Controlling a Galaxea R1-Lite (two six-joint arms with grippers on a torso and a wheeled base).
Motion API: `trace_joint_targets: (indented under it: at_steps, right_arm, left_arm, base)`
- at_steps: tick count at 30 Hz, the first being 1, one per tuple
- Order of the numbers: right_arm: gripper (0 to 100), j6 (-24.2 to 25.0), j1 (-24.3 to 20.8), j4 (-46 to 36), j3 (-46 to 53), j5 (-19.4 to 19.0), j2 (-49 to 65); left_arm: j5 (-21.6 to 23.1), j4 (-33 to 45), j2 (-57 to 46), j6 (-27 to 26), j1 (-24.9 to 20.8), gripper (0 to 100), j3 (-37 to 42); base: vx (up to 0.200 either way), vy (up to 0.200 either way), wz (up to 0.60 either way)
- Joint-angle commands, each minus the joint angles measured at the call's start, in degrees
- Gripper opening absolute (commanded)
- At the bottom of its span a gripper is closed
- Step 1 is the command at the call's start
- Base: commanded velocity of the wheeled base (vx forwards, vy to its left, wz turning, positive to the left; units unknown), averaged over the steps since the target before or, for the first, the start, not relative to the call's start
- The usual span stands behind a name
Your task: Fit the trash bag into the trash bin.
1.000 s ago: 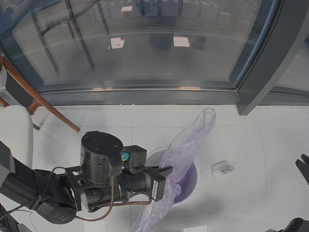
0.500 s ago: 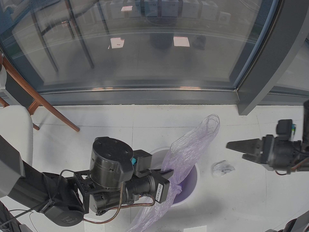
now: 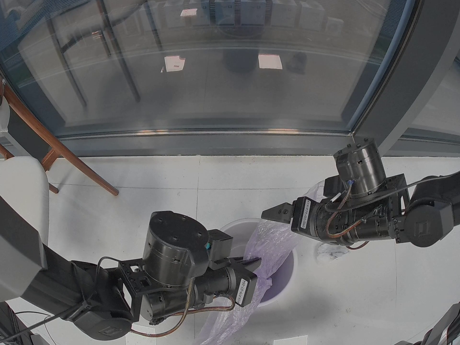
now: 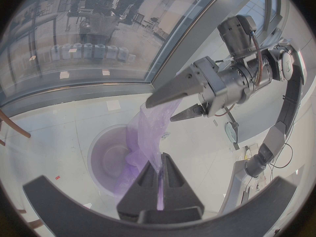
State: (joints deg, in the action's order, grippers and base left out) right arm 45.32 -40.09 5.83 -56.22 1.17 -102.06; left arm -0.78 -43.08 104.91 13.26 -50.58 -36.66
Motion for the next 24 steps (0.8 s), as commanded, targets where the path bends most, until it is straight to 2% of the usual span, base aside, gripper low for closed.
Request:
trace_joint_targets:
  at_steps: [1, 9, 21, 22, 24]
  right_arm:
    - [100, -0.06, 0.28, -0.03, 0.06, 0.06, -0.16]
    - [100, -1.99, 0.28, 0.06, 4.37, -0.03, 0.81]
    - [100, -2.08, 0.72, 0.24, 0.59, 1.29, -3.94]
    - [0, -1.99, 0.54, 0.24, 0.68, 1.47, -4.02]
    - [0, -2.08, 0.28, 0.15, 1.12, 1.64, -4.20]
  left_arm:
    - [-0.01, 0.02, 0.12, 0.10, 0.22, 0, 0.01]
    - [-0.19, 0.02, 1.70, 1.68, 0.48, 0, -0.34]
    - [-0.80, 0.02, 1.26, 1.77, 0.48, 0, 0.01]
    - [-0.80, 0.02, 1.35, 1.77, 0.48, 0, 0.01]
    - [-0.80, 0.02, 1.35, 1.77, 0.48, 0, -0.08]
  base:
    - [0.000, 0.000, 0.00]
    - [0.000, 0.000, 0.00]
    - [0.000, 0.000, 0.00]
    - [0.000, 0.000, 0.00]
    - [0.000, 0.000, 0.00]
